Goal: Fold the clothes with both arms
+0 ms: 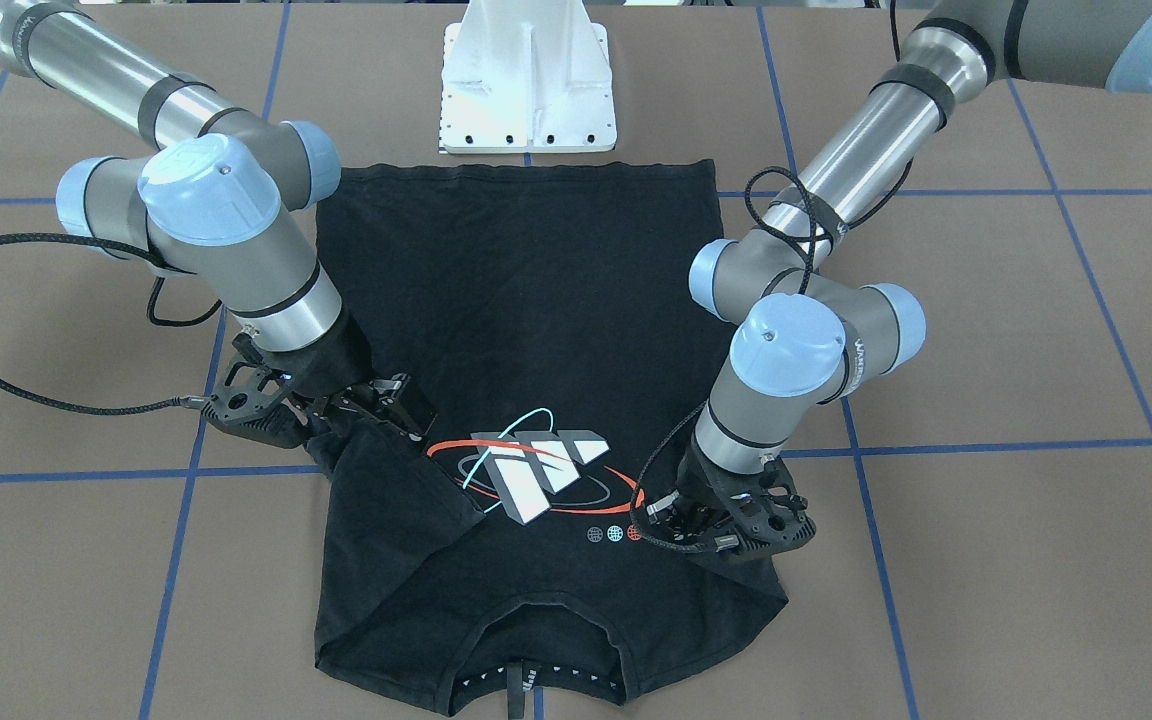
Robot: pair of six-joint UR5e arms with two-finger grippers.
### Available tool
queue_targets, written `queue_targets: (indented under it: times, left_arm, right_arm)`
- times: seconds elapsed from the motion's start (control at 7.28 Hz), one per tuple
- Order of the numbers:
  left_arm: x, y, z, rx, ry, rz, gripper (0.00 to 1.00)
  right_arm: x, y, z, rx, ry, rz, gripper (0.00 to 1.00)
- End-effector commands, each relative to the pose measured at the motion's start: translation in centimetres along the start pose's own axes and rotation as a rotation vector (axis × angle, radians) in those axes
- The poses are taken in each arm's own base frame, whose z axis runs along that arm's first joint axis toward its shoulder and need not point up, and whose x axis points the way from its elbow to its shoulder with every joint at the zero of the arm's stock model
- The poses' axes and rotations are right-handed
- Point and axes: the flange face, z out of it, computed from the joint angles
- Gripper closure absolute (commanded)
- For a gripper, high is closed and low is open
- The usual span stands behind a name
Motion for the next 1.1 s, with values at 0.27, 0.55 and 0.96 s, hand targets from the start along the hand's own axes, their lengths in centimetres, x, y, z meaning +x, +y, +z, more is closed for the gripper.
queue_targets:
  times: [0.27, 0.55, 0.96]
  left_arm:
    - [0.4, 2.4, -6.9, -0.02, 0.142, 0.049, 0.01]
    - [-7.2, 7.0, -12.8, -0.028, 0.21, 0.081, 0.01]
    - [-9.1, 9.0, -17.1, -0.027, 0.262, 0.026, 0.0]
  right_arm:
    - [6.0, 1.8, -3.4, 0.005, -0.017, 0.017, 0.0]
    - [10.1, 7.0, -6.8, -0.03, -0.04, 0.135, 0.0]
    - [20.6, 20.2, -9.6, -0.072, 0.074, 0.238, 0.0]
